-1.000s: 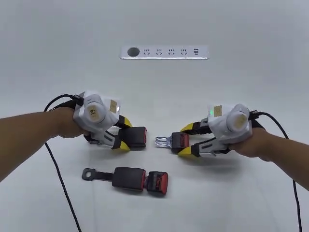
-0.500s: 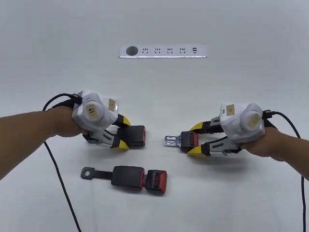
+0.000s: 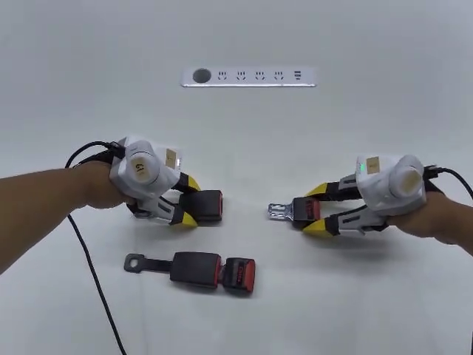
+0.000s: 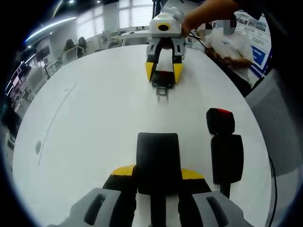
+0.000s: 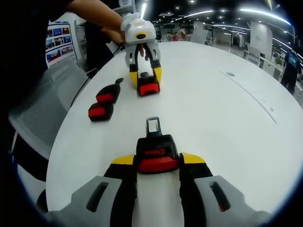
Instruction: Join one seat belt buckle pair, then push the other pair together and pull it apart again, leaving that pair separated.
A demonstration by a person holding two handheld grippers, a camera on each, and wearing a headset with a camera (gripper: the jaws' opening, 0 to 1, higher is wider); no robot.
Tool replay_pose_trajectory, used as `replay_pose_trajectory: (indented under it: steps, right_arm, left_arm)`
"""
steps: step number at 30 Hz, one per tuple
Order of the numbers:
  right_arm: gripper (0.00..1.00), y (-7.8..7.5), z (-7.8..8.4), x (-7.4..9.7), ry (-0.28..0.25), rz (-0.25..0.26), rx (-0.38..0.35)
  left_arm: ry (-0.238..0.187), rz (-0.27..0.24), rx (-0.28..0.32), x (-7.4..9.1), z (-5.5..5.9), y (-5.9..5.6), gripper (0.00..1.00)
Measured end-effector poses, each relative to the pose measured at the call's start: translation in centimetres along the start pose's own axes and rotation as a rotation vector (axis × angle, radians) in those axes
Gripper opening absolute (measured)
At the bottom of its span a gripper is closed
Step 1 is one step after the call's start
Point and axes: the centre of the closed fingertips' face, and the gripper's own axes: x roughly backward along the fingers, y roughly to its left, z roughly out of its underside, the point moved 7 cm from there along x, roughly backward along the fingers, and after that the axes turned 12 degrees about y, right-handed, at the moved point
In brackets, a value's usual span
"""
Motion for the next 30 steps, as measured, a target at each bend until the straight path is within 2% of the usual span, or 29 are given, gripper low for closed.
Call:
replay_pose_trajectory:
  steps: [9, 30]
  right_arm:
    - [0.34, -0.8, 1.6, 0.8, 0.008, 0.012, -0.011]
    - [0.34, -0.4, 3.1, 2.9, 0.038, 0.03, 0.007]
  left_arm:
    - [-0.001, -0.002, 0.004, 0.0, 0.0, -0.1, 0.34]
    - [-0.001, -0.003, 0.008, 0.0, 0.2, 0.0, 0.34]
